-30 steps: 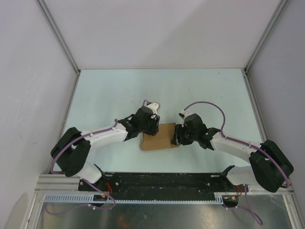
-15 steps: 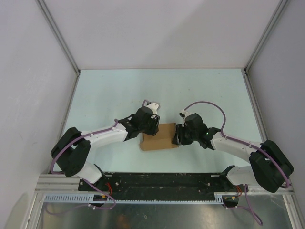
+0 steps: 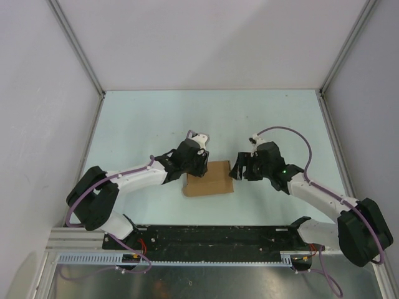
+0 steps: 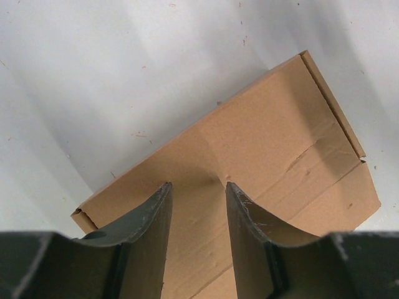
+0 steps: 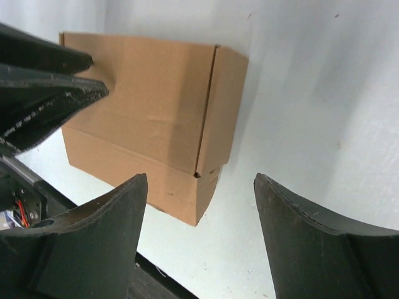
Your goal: Fold the paper box
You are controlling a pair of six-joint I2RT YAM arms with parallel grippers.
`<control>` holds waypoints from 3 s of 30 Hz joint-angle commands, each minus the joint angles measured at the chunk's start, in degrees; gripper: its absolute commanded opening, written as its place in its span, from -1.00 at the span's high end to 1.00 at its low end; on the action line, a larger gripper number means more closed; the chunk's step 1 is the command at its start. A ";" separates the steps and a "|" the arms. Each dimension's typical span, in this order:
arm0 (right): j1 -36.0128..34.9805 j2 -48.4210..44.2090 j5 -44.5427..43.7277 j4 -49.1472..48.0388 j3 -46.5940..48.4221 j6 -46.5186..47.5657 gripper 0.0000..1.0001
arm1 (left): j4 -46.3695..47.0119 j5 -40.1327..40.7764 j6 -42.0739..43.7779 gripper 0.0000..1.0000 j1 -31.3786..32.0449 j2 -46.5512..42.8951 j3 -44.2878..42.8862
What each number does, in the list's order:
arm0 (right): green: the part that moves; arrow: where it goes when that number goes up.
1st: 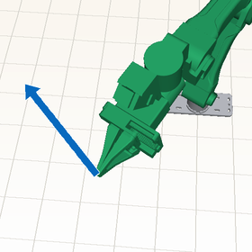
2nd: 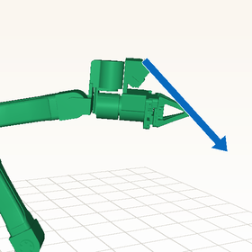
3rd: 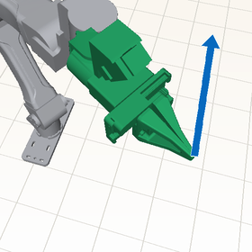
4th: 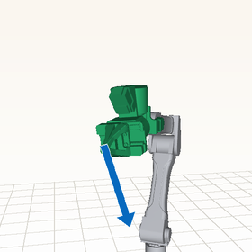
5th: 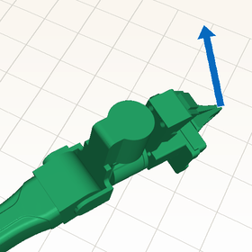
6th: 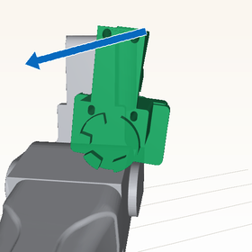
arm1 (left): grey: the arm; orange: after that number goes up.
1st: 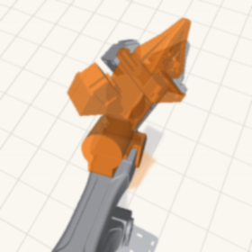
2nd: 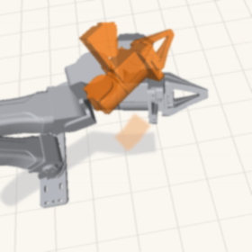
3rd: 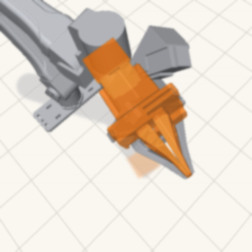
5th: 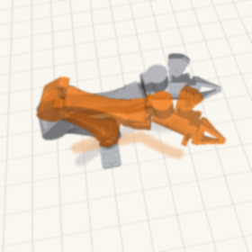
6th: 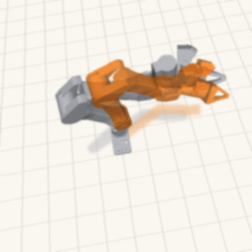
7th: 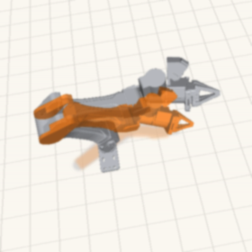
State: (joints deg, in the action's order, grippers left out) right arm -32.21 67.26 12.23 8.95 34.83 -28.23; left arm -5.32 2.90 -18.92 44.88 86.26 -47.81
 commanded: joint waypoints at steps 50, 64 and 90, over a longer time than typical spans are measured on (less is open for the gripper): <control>2.76 20.63 5.52 -10.09 10.00 -2.71 -0.06 | 4.27 2.11 -18.96 -0.59 0.38 -31.33 25.40; 2.67 20.19 5.61 -9.83 10.08 -2.71 -0.01 | 4.44 -1.39 -22.92 -0.29 0.47 -27.72 25.05; 2.67 20.10 5.96 -9.74 10.00 -3.06 0.00 | 4.71 -4.48 -23.53 -0.13 1.52 -22.27 22.32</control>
State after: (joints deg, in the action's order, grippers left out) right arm -29.30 87.53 18.33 0.69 43.11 -31.11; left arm -1.83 -0.51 -41.17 45.89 63.72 -23.07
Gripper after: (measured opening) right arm 0.500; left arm 0.581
